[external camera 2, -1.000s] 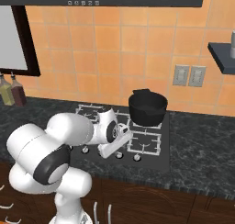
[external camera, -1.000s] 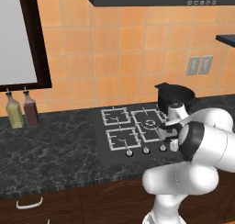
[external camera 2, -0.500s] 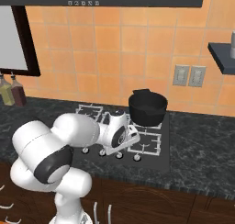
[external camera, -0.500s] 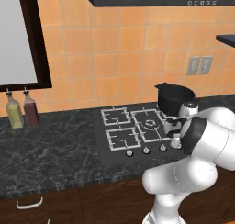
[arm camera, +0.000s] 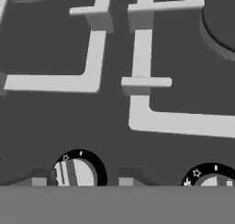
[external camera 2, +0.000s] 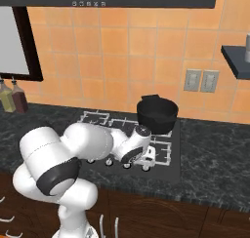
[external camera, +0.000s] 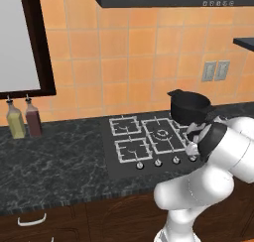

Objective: Turn off the rear right burner of the stove.

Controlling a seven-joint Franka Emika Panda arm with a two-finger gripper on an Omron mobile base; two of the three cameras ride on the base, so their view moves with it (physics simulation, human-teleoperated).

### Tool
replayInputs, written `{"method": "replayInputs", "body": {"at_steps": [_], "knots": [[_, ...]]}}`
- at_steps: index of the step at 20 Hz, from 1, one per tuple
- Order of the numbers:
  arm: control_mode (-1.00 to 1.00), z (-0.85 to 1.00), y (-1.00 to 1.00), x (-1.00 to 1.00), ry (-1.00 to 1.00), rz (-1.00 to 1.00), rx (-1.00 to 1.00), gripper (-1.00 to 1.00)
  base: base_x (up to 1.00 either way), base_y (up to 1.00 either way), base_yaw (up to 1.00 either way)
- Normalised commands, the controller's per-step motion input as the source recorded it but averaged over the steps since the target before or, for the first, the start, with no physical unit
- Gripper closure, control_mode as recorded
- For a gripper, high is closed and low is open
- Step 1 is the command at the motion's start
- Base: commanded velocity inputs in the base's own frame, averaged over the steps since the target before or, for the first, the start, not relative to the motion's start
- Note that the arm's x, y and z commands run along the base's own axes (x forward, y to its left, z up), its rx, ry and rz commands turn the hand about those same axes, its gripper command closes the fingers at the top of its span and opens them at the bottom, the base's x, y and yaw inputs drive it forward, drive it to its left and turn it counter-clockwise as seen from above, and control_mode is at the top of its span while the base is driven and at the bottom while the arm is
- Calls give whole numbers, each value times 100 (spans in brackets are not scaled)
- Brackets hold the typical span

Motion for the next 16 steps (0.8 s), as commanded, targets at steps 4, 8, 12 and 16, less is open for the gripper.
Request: {"method": "replayInputs", "body": {"at_steps": [4, 8, 12, 16], "knots": [[-100, -54, 0, 0, -18, -86, 21, 100, 0, 0, 0], [-100, -55, 0, 0, -6, -91, 9, 100, 0, 0, 0], [-100, -56, 0, -14, -2, -92, 3, 100, 0, 0, 0], [-100, -13, -13, -23, -11, -54, 3, 100, 0, 0, 0]]}}
